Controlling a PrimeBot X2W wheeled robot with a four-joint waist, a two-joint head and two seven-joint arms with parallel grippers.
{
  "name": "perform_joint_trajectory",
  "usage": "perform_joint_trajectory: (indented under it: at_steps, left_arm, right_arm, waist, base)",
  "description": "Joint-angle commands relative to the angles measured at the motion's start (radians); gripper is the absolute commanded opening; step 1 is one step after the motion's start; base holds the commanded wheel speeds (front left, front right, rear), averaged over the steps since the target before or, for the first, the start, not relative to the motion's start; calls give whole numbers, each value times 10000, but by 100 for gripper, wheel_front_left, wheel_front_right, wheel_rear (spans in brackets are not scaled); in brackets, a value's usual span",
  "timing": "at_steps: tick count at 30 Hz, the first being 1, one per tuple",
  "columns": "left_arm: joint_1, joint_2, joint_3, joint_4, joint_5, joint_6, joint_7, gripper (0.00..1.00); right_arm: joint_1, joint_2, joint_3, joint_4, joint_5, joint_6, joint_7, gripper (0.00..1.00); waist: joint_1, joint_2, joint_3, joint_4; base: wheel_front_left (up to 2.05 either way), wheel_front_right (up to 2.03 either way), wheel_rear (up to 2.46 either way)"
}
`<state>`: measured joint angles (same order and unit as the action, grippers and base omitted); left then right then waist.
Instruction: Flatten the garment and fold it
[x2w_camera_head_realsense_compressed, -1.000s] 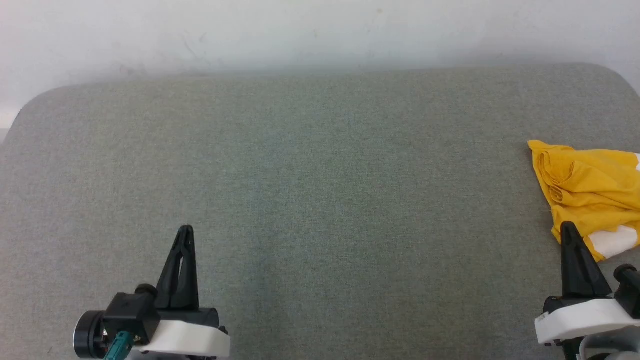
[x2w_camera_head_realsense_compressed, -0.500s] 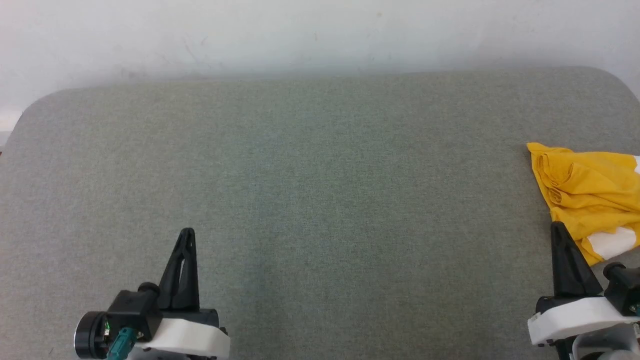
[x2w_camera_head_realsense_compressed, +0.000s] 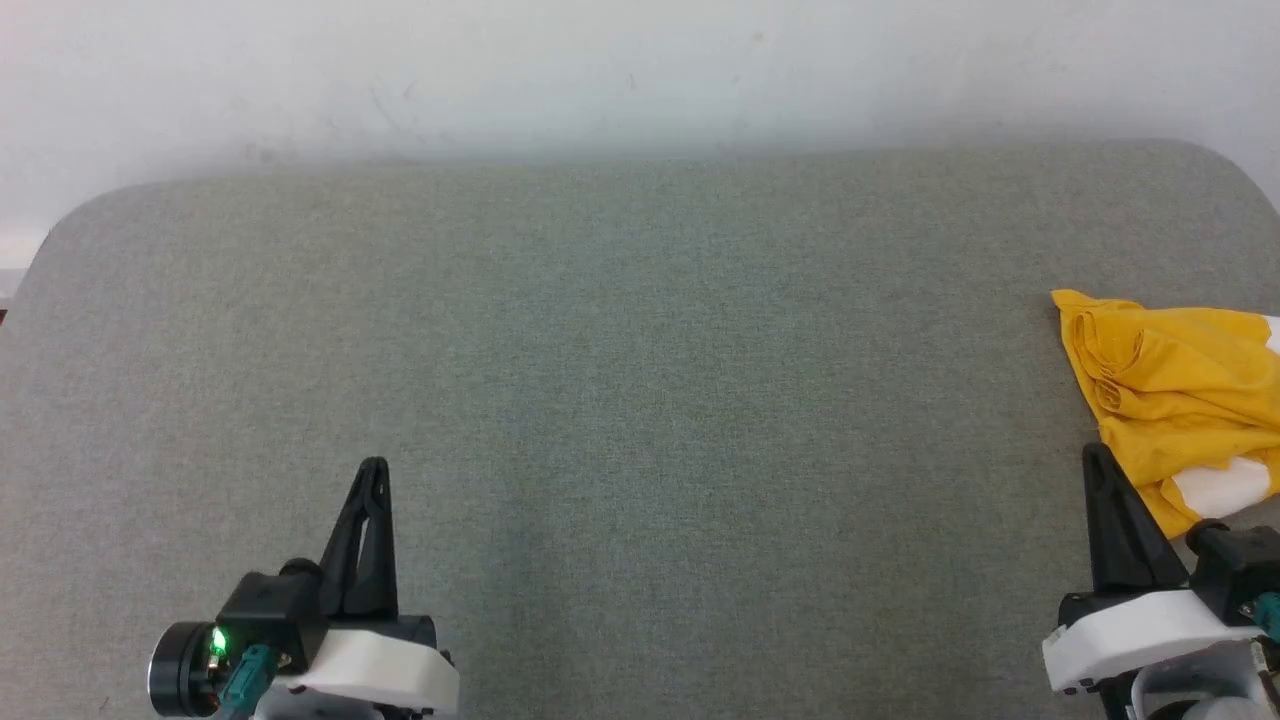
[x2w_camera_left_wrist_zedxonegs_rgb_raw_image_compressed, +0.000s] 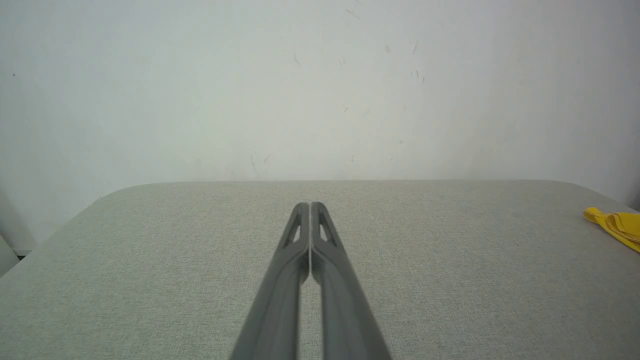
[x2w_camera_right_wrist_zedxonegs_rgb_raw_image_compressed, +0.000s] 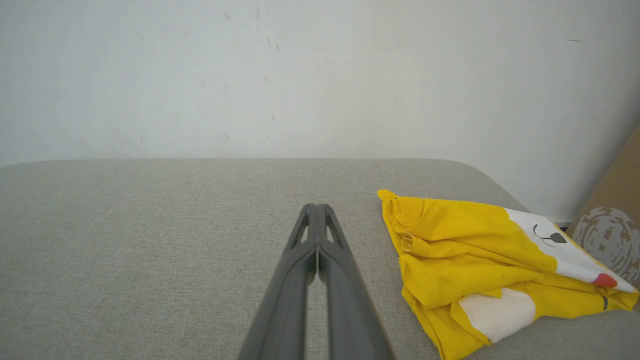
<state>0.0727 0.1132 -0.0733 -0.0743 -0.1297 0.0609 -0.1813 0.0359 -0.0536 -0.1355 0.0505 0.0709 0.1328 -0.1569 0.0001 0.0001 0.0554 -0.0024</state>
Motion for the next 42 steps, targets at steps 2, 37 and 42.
perform_joint_trajectory:
  at_steps: [2, 37, 42]
  left_arm:
    - [-190, -68, 56, 64, 117, -128, 113, 0]
    - [-410, -298, 333, 341, 599, -324, 807, 0]
    - [-442, -332, 373, 382, 670, -353, 910, 0]
  right_arm:
    - [-114, 11, 72, -46, -68, -7, 90, 0]
    - [-214, 20, 596, -233, -330, -13, 694, 0]
    - [-229, 22, 673, -261, -368, -13, 783, 0]
  waist:
    - [0, -1, -17, 1]
    - [-1, -1, -236, 10]
    - [-1, -1, -269, 12]
  base:
    - [0, 0, 0]
    - [0, 0, 0]
    - [0, 0, 0]
